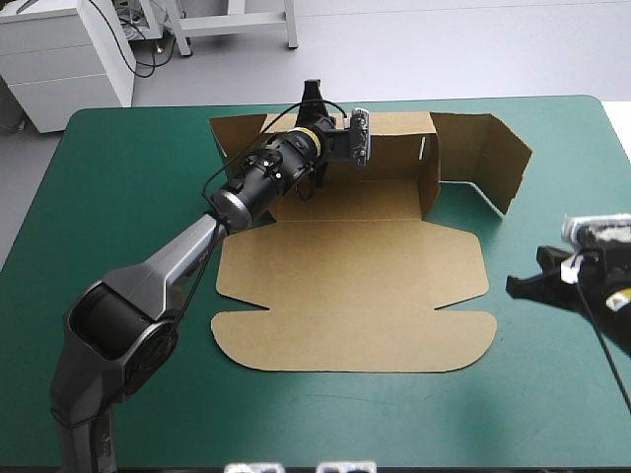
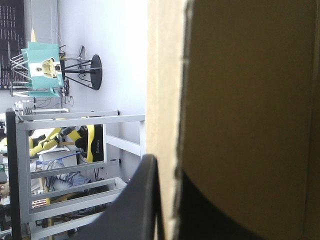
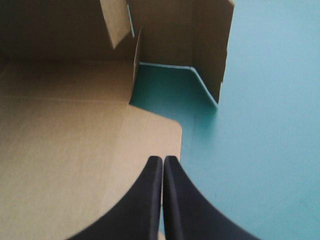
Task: Fold the box
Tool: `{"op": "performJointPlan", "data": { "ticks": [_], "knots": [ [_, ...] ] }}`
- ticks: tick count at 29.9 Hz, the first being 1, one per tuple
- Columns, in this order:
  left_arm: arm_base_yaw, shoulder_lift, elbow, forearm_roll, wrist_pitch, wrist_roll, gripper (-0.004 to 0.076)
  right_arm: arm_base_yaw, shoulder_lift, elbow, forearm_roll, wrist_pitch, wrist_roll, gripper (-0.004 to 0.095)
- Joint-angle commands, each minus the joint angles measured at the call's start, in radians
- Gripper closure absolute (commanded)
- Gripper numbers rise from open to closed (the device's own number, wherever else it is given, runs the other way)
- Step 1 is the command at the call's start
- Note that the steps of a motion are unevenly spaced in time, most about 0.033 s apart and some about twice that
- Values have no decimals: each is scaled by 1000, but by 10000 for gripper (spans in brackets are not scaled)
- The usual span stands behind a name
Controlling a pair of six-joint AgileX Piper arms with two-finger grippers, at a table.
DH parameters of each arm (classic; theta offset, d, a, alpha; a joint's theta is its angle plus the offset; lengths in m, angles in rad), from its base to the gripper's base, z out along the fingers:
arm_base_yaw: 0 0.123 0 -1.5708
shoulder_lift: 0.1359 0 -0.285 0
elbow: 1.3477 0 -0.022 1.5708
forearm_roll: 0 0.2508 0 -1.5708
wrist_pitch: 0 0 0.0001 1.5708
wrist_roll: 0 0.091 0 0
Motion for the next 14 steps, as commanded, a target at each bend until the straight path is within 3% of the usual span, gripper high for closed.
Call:
{"op": "performJointPlan", "data": {
  "ticks": [1,14],
  "knots": [
    [-2,-36,-10,-22,71,-28,731,1,156,-163,54,-85,-57,912],
    [-2,-36,-10,-20,72,-28,731,1,637,-658,162,4,-85,912]
  ]
}}
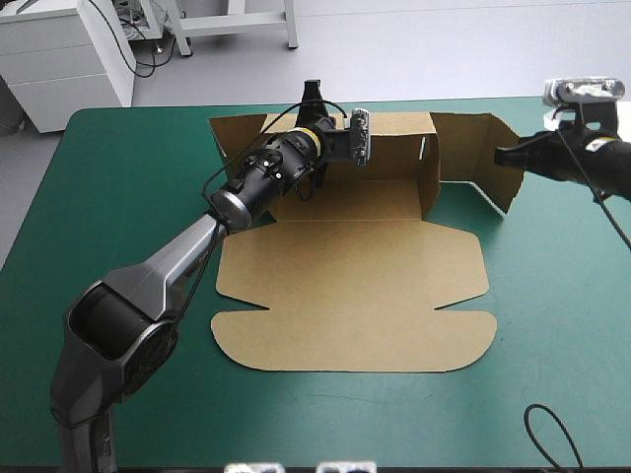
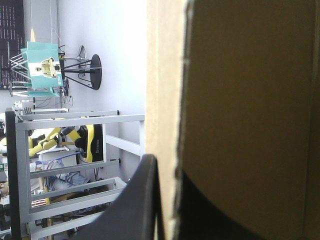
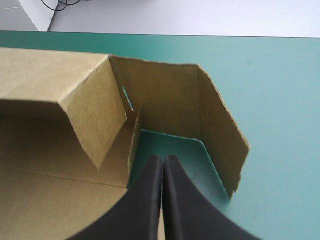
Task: Fold the box
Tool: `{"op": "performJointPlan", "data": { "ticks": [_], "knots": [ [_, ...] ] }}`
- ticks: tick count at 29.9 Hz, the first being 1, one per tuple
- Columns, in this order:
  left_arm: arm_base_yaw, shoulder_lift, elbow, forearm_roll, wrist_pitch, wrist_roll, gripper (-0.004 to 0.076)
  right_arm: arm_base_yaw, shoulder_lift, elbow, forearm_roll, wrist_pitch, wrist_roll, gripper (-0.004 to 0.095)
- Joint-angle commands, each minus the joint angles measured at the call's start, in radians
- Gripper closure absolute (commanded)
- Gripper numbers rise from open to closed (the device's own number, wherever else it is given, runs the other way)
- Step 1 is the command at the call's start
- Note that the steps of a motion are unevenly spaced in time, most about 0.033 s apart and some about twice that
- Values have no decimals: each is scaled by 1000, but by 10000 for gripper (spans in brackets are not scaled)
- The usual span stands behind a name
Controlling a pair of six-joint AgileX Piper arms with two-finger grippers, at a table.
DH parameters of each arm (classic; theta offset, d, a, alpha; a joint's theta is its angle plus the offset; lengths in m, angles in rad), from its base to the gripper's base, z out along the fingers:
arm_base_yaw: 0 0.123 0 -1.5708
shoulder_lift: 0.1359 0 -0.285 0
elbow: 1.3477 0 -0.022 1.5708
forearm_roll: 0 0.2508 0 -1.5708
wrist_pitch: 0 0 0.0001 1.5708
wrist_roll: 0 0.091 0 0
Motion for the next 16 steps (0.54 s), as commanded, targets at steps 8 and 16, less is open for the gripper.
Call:
{"op": "performJointPlan", "data": {
  "ticks": [8,16],
  "knots": [
    [-2,-36,-10,-23,70,-34,731,40,212,-334,150,41,-2,912],
    [-2,-36,-10,-23,70,-34,731,140,330,-379,91,-43,35,912]
  ]
}}
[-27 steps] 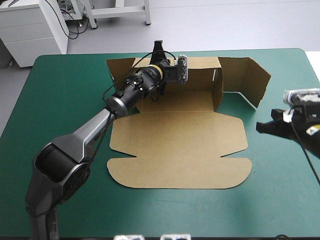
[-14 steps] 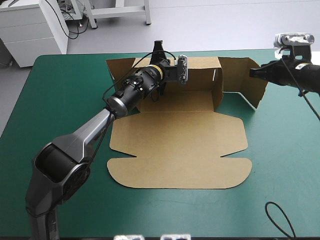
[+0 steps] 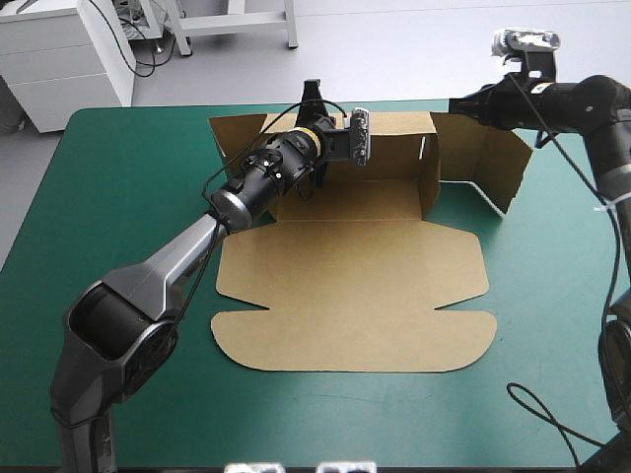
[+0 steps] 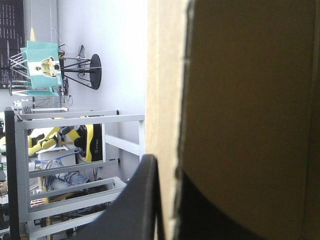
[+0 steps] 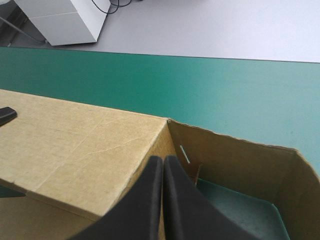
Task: Fold the box
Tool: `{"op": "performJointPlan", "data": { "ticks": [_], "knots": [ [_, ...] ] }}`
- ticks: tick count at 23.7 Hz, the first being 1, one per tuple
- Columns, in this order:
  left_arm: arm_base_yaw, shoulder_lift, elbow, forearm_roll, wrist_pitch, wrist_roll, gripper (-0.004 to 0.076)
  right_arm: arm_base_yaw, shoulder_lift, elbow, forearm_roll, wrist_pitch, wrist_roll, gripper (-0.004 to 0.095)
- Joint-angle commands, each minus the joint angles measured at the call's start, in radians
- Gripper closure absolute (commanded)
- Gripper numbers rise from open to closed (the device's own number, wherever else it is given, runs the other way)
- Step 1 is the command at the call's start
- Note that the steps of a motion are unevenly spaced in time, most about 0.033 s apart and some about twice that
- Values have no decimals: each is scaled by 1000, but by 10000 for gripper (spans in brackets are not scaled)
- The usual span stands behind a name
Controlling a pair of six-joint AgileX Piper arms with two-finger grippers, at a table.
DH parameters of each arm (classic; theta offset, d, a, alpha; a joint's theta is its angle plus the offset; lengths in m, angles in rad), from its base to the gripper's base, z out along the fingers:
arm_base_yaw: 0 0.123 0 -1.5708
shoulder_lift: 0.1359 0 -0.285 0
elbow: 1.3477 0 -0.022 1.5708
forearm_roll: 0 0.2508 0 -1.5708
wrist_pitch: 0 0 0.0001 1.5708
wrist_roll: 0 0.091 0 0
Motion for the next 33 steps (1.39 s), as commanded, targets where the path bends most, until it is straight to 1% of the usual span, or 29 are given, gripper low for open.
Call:
{"op": "performJointPlan", "data": {
  "ticks": [1,6,9,11,14,20,22,25,33],
  "knots": [
    [-2,-36,-10,-23,70,-28,731,30,7,-35,-17,-109,9,912],
    [-2,-36,-10,-23,81,-28,731,36,61,-35,-16,-189,24,912],
    [-2,-36,-10,-23,78,-28,731,36,83,-36,-11,-281,24,912],
    [-2,-36,-10,-23,77,-28,731,36,97,-36,-11,-296,24,912],
    [-2,-36,-10,-23,77,-28,731,36,119,-37,-9,-274,24,912],
    [-2,-36,-10,-23,77,-28,731,36,133,-37,-27,-192,24,912],
    [-2,-36,-10,-23,77,-28,731,36,133,-37,-22,-186,24,912],
    [-2,-36,-10,-23,77,-28,731,36,131,-40,10,-209,24,912],
    [-2,-36,-10,-23,77,-28,731,36,131,-41,72,-314,24,912]
  ]
}}
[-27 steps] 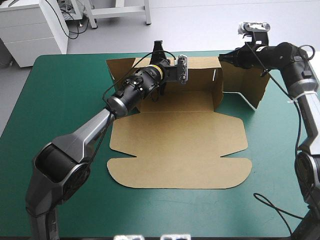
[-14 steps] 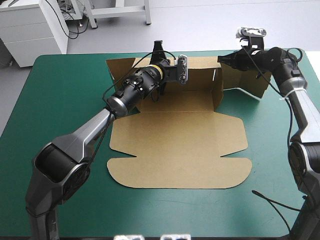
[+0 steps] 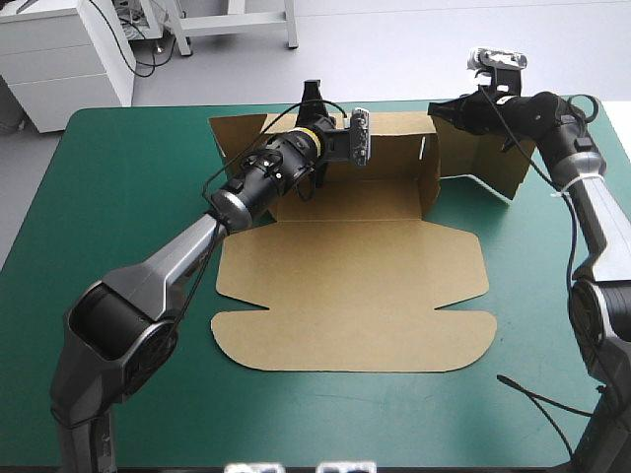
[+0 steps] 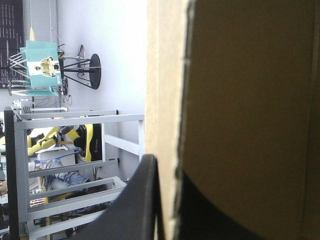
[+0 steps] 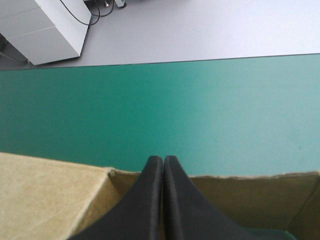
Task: Fold the box
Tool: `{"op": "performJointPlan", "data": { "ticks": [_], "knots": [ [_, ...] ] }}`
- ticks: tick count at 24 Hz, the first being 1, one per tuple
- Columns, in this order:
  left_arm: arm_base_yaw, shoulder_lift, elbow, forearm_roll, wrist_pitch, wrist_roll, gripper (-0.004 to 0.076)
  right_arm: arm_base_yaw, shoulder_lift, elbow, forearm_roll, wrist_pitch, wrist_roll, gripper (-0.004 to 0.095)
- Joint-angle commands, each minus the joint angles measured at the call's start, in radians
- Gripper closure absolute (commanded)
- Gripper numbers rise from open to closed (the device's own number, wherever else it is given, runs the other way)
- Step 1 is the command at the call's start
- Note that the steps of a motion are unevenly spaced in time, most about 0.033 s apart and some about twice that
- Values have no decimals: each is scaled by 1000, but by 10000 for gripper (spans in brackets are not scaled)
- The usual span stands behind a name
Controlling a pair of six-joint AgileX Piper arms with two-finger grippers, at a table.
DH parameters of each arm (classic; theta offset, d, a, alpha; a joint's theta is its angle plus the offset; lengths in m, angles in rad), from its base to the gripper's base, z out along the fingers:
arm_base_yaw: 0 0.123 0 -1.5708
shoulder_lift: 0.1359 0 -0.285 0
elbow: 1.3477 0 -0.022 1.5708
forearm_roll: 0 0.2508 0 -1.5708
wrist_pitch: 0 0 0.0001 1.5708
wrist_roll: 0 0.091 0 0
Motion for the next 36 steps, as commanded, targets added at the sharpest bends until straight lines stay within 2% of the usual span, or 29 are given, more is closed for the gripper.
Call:
{"op": "performJointPlan", "data": {
  "ticks": [1,5,13,17,21,27,31,36],
  "knots": [
    [-2,-36,-10,-23,73,-27,731,2,-58,-41,49,-100,-2,912],
    [-2,-36,-10,-23,73,-27,731,2,-58,-62,53,-103,-16,912],
    [-2,-36,-10,-23,75,-27,731,2,-54,-67,-39,-48,-12,912],
    [-2,-36,-10,-23,75,-27,731,2,-52,-67,-58,35,-10,912],
    [-2,-36,-10,-23,75,-27,731,2,-46,-67,-131,132,-10,912],
    [-2,-36,-10,-23,75,-27,731,2,-75,-67,-81,144,-10,912],
    [-2,-36,-10,-23,81,-16,731,2,-81,-67,-104,253,-17,912],
    [-2,-36,-10,-23,81,-16,731,2,-114,-67,-101,236,-20,912]
  ]
}}
